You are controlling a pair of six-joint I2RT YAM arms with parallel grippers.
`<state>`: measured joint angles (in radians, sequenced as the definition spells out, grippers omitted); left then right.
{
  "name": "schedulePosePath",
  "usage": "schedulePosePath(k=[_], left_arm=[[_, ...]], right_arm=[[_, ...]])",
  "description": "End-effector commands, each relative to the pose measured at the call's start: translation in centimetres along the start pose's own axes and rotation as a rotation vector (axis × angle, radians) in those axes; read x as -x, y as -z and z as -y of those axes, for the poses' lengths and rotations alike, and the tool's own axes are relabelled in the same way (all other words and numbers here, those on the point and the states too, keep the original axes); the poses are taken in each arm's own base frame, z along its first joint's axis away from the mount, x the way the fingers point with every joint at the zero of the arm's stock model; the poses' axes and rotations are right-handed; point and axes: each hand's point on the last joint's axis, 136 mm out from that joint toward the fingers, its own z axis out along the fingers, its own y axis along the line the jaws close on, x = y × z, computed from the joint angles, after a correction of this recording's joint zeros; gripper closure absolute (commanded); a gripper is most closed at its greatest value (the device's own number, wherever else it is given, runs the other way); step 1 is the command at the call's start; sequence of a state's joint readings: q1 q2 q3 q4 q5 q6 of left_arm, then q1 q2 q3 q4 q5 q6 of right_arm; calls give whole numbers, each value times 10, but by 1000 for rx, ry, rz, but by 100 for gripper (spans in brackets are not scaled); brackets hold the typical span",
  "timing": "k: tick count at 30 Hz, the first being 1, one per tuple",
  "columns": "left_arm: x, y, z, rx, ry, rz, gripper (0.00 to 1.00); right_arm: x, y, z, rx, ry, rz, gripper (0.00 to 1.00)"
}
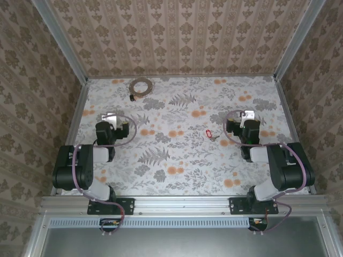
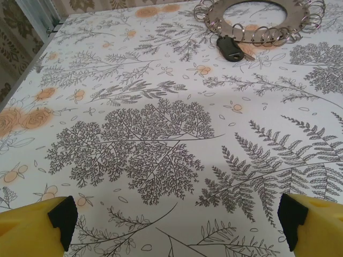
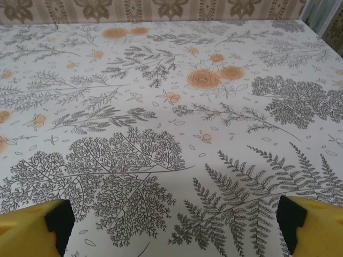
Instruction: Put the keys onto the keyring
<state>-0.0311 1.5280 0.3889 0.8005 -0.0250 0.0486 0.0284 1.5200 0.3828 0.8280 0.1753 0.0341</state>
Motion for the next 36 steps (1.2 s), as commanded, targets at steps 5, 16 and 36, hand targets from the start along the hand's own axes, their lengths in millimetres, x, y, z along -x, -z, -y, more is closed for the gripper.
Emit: schedulePosePath(k=[5,16,36], left_arm=[[18,-4,-1,-8,-12,55,0],[18,-3,-1,-7,-9,59,0],[82,26,18,2,-61,23,0]], right_arm=[[15,-3,-3,21,-32,52,0],[14,-2,-3,21,-31,50,0],[56,43,2,93,-92,113,0]])
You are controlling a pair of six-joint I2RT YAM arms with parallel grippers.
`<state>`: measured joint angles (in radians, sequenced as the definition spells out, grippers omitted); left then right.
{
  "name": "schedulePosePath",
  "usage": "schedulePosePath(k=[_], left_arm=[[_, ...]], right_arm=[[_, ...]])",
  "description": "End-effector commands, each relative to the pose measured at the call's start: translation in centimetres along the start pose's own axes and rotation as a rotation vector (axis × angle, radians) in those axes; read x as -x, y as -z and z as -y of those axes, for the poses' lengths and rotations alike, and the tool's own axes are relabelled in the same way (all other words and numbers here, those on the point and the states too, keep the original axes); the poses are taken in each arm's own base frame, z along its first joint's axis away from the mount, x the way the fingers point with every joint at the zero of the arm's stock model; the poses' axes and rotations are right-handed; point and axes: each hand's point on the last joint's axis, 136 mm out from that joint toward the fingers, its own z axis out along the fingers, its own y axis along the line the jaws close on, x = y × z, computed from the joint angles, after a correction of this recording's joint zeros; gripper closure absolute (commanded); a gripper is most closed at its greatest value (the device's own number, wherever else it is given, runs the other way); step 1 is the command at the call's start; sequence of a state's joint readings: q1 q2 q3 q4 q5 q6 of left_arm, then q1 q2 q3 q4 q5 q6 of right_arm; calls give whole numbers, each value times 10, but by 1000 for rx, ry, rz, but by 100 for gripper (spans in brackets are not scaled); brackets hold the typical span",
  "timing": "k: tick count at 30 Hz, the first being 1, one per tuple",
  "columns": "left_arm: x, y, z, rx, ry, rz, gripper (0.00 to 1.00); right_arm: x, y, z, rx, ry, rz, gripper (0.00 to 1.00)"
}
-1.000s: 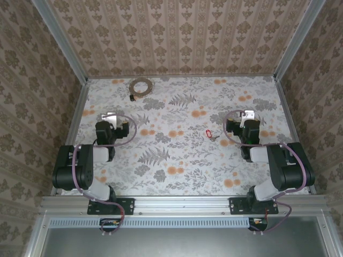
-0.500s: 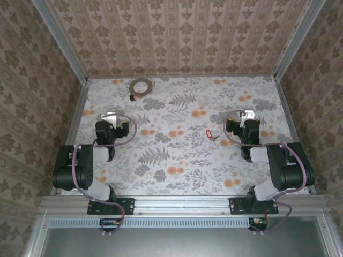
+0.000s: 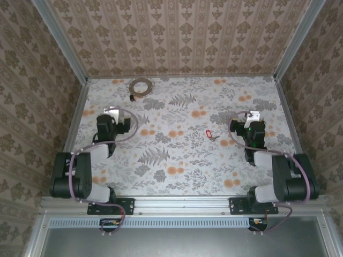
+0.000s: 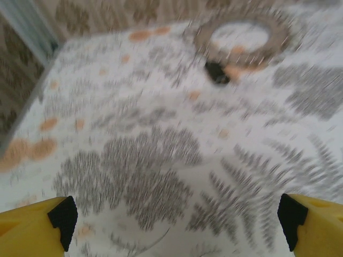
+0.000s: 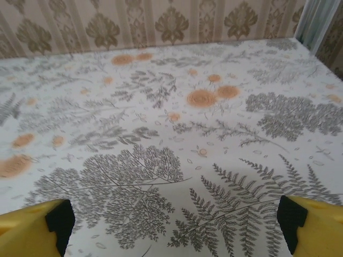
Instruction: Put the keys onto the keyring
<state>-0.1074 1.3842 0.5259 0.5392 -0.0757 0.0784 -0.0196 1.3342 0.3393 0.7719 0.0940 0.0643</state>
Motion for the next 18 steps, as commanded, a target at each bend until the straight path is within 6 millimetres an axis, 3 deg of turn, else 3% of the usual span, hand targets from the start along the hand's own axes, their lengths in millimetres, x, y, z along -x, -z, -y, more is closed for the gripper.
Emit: schedulePosePath(k=[1,5,7,8,10,13,15,18], left_arm=[[41,19,-2,17,64,-4,0],[73,16,-7,27,204,-93,0],[63,14,-52,292,449,-199,0],[67,11,-64,318,479,-224,0],[87,-15,-52,132,449,-227,0],[112,-45,-33,16,430,-233,0],[118,-67,-16,-31,405,-285,0],[104,-103,4,-26,341,-382,0]], right_arm=[[34,20,-8,48,-48,9,0],[57,41,-9,54,-67,18,0],[69,51,-13,77,-75,51,0],[75,55,-15,92,-87,58,0],[88,62,-32,170,-78,25,0],[100,67,-52,195,-30,-65,0],[100,63,-50,156,-106,-109,0],[93,58,-53,142,-240,-193,0]])
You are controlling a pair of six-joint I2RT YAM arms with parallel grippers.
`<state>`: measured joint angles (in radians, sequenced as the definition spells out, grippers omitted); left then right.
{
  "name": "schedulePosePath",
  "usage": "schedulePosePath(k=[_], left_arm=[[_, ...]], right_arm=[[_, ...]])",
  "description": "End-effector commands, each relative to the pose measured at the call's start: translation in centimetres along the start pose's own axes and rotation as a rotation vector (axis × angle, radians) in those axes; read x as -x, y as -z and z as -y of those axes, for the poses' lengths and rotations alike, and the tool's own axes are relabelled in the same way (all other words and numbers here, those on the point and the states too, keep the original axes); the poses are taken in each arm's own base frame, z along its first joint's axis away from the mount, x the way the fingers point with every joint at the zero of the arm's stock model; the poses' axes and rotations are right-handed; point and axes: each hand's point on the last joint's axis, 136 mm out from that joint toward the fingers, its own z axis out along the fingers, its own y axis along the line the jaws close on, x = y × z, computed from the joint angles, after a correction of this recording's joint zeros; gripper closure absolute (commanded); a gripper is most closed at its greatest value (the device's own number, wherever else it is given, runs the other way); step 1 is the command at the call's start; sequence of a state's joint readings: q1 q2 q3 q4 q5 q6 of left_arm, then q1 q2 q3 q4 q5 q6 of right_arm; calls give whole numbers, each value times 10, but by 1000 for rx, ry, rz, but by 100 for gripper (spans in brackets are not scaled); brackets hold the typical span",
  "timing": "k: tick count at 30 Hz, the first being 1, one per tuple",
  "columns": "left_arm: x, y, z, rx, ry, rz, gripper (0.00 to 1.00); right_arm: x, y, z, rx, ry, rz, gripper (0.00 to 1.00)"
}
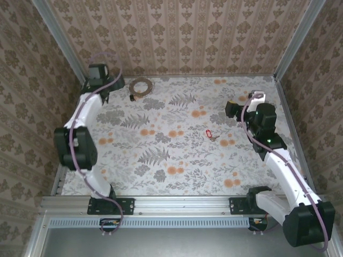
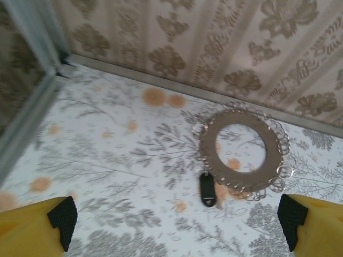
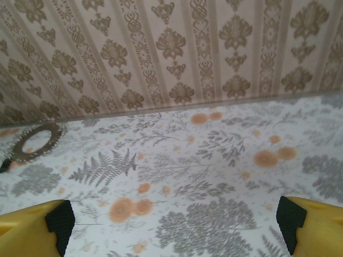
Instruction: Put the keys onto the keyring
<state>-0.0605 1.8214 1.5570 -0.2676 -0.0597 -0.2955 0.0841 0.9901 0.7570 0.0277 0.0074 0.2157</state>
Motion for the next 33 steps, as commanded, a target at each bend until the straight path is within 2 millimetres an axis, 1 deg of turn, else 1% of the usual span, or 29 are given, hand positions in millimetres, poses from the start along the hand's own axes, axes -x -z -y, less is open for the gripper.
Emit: schedulePosePath(k=[1,2,3,5,7,8,11,14,18,22,26,30,33], left_arm=[[-45,-31,23,7,-52,-198,0],[-47,-41,26,10,-51,-210,0],[-53,-53,32,-5,-55,-233,0],[-57,-70,44,-22,-66,-247,0],[-62,-85,51,-6,-93,-275,0],[-63,-90,52,28,-109,-289,0],[-75,-108,49,118,-149,-339,0],[-87,-124,45,159,-134,-382,0],[-96,-140,38,196,-91,-395,0],[-107,-150,30,233,-39,-397,0],[-123,-154,26,254,8,-437,0],[-149,-152,19,284,50,-526,0],[-163,-150,21,277,80,-570,0]], right_arm=[[-39,-5,3,-46,-139,-191,0],[-44,-6,3,-66,-139,-207,1],[-50,-5,8,-110,-141,-219,0],[-60,1,23,-205,-171,-244,0],[-64,7,29,-244,-169,-257,0],[-65,9,31,-252,-165,-256,0],[-68,14,31,-241,-138,-249,1],[-74,16,29,-223,-129,-265,0],[-78,16,27,-216,-136,-284,0],[-75,14,25,-207,-137,-278,0],[-71,10,22,-198,-131,-295,0],[-68,7,18,-196,-141,-327,0],[-70,6,15,-181,-145,-334,0]])
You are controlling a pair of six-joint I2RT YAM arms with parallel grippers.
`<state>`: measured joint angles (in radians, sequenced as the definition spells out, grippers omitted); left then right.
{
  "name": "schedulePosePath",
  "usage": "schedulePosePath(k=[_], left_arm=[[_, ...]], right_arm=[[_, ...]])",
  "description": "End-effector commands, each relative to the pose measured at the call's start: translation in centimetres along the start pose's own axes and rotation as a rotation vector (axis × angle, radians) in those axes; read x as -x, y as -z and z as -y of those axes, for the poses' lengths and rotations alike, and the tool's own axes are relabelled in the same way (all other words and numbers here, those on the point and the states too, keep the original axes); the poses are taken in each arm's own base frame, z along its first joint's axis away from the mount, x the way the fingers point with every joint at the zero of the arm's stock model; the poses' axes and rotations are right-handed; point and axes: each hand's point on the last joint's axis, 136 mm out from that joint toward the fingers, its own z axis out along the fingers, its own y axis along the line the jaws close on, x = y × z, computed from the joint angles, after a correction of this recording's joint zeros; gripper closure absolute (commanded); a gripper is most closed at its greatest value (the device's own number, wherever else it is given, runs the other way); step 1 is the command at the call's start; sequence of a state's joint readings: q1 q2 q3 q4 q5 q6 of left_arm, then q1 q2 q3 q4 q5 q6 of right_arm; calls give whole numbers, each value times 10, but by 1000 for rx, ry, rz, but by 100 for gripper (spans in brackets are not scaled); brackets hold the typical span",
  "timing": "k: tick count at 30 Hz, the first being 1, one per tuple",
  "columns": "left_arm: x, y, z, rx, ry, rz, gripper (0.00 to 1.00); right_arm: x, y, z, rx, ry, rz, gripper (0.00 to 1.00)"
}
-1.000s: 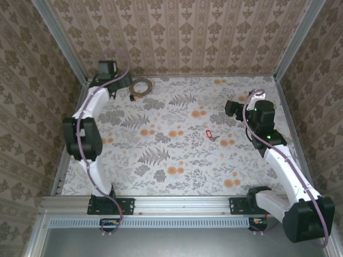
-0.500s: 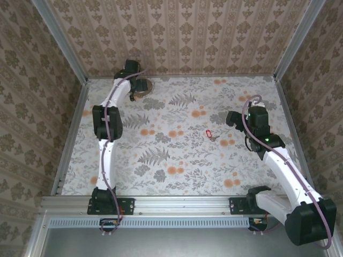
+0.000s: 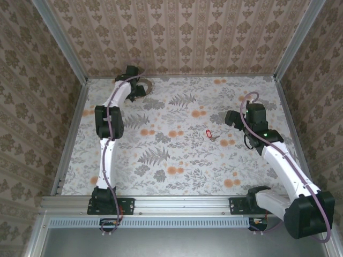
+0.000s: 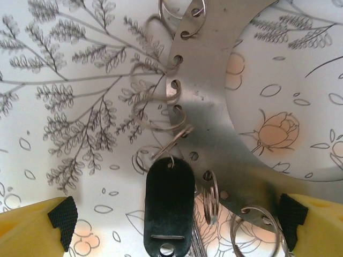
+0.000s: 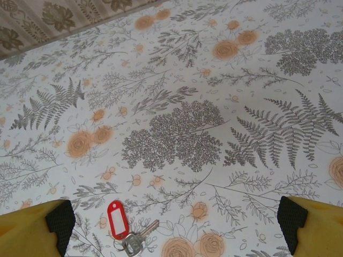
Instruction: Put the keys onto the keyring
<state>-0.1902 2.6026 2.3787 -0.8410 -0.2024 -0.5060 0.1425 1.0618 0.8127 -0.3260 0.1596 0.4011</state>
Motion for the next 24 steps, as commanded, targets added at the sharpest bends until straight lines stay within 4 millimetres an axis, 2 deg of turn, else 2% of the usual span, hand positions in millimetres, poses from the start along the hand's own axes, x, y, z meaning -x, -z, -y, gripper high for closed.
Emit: schedulePosePath(k=[1,7,14,20,23,24], left_arm=[[-33,-12,-10,47,30,-119,0],[-47,7,-16,52,-73,-117,0],[-90,26,-17,1,-239,-153,0],[-157,51,-4,-50,-411,-217,0],[-198,67,24,-205,-473,-250,0],[-210,75,27,-210,-508,-261,0]], right_arm=[[2,2,-7,23,-17,-16,0],[5,-3,-2,-48,-14,-24,0],[3,1,6,-92,7,-18,0],[-9,2,2,-36,-32,-37,0],[-15,6,-1,56,-163,-44,0],[-18,7,-3,97,-206,-39,0]])
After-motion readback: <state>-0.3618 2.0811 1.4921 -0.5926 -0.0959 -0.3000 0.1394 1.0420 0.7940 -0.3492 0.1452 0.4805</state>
